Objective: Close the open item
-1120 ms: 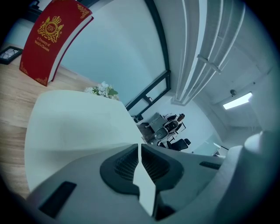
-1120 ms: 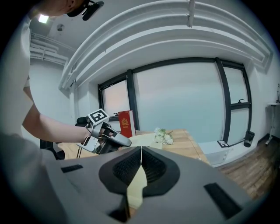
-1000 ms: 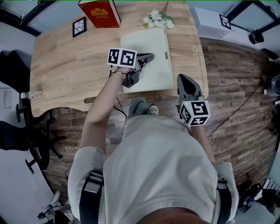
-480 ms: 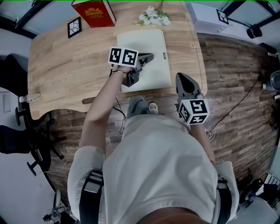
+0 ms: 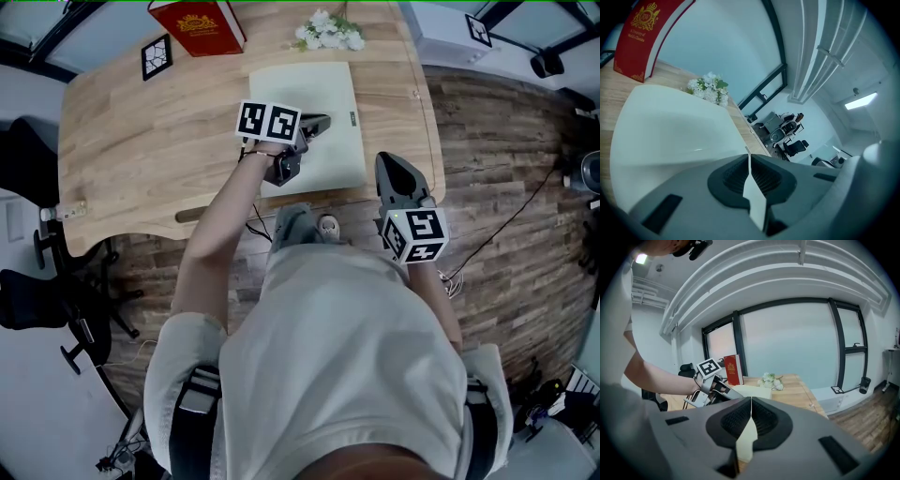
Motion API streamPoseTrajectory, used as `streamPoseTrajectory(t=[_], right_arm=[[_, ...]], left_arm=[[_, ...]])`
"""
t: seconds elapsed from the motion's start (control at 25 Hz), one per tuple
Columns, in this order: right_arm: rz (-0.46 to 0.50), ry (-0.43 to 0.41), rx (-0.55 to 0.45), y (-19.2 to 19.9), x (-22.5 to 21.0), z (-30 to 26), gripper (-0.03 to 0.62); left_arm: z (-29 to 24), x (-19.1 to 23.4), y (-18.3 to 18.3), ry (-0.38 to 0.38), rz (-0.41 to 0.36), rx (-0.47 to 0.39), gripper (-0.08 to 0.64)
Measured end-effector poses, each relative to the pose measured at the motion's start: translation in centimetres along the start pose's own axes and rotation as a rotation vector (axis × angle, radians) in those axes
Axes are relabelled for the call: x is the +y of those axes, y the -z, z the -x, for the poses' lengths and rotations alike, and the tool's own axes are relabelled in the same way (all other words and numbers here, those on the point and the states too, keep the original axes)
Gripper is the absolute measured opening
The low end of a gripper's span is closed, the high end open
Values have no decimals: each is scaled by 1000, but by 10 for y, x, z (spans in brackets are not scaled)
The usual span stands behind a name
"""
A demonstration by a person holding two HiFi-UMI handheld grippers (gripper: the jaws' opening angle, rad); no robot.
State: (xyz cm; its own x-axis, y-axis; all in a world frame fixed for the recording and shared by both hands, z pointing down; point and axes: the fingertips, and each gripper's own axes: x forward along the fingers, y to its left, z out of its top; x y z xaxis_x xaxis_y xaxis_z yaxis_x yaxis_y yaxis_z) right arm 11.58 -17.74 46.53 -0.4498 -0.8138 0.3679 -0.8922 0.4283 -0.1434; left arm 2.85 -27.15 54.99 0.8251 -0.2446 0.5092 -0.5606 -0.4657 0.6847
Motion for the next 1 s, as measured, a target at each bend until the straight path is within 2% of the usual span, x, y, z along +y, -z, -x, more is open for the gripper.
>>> streamPoseTrajectory(t=[0.32,0.68,1.0], right_arm=[[-4,-9,5,1,2,-5,19],[-6,-13,9,1,2,-10,19],[-10,-14,9,2,2,-11,19]], left_arm=[[-5,5,4,-41,-14,25,29],[-13,13,11,-121,-25,82,21],[-23,20,21,-206,-44,178,21]])
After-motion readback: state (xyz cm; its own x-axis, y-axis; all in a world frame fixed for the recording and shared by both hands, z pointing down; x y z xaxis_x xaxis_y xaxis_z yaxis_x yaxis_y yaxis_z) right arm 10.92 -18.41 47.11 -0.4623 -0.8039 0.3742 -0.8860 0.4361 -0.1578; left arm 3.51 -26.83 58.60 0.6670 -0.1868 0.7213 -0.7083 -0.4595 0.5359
